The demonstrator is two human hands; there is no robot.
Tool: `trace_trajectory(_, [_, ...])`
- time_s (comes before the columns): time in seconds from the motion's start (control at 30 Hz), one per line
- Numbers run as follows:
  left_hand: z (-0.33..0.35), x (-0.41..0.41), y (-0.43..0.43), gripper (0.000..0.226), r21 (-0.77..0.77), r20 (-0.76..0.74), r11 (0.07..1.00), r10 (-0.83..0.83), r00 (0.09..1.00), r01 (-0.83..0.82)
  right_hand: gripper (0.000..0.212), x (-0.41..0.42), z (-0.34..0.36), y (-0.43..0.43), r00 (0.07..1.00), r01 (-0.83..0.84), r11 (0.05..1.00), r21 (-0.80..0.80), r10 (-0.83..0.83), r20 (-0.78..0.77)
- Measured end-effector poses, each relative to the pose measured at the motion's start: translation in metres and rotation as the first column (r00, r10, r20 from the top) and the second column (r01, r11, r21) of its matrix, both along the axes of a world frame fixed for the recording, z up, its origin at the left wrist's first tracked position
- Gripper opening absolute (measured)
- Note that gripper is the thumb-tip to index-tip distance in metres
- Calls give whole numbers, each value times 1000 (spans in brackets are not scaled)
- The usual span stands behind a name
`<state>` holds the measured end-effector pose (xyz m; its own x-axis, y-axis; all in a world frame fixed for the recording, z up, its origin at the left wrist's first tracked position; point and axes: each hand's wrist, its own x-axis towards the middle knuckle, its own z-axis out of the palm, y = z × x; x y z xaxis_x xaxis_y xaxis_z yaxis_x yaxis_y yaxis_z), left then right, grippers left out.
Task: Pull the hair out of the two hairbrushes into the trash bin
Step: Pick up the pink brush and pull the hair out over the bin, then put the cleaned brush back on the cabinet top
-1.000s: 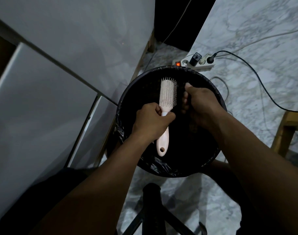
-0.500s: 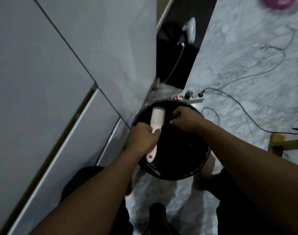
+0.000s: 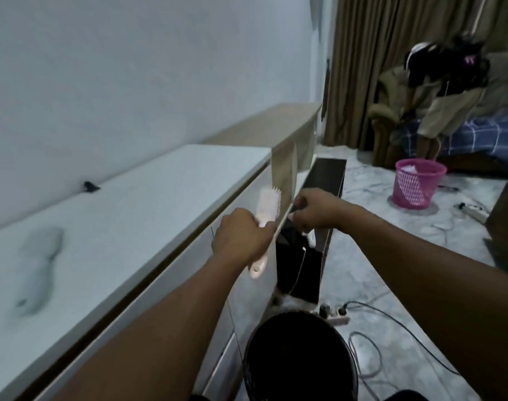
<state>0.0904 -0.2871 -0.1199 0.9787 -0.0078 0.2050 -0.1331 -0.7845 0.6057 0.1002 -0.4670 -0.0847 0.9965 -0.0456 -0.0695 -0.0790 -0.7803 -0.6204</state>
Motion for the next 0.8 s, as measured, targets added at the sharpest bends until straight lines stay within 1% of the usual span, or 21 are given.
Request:
trace_trajectory(0.07, [35,-14,9,41,5,83,1000,17,996,-18,23,-15,40,11,996,-22,1000,-9,23,82])
trace_trajectory(0.2, [90,-42,30,39,34,184,994,100,978,-108,25,-38,98,37,984,-86,996,5,84,158])
trace_trajectory(0.23, [101,-48,36,38,44,203,991,113,973,-124,27,-42,108,44,980,-98,995,5,96,172])
trace_trajectory(0.33, [127,-63,56,38,70,243,986,132,961,-153,40,-55,133,65,969,-126,991,-40,131,209])
trace_trajectory(0.47, [148,-76,85,32,91,278,977,160,947,-192,46,-68,155,90,956,-161,986,-47,168,242])
trace_trajectory(0.53, [155,-81,101,33,100,303,968,189,934,-228,45,-69,161,103,951,-179,983,-36,182,249])
trace_trajectory(0.63, [164,-89,129,40,115,323,947,250,913,-300,42,-69,168,124,943,-217,976,-15,214,253])
trace_trajectory(0.8, [167,-99,191,37,149,298,896,363,883,-418,38,-62,166,182,920,-304,953,-7,296,256])
